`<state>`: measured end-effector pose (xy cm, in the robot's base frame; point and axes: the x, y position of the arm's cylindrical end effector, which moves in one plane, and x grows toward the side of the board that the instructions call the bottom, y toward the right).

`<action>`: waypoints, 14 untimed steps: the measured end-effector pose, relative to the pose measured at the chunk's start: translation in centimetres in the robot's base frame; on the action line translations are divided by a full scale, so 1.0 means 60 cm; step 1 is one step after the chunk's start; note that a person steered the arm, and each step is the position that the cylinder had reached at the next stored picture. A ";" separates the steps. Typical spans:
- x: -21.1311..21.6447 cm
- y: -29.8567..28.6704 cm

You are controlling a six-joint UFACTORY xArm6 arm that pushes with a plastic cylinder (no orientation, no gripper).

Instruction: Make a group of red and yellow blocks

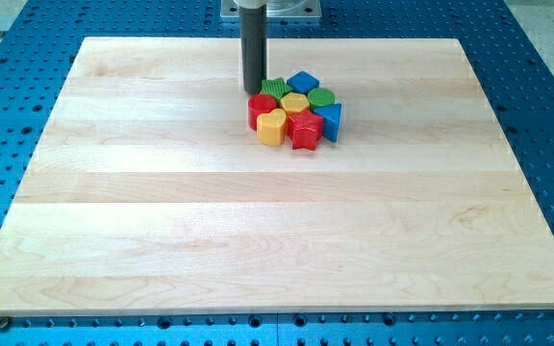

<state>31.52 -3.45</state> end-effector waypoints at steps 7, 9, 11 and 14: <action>0.061 0.137; 0.119 0.124; 0.176 0.211; 0.169 0.039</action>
<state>41.65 -1.12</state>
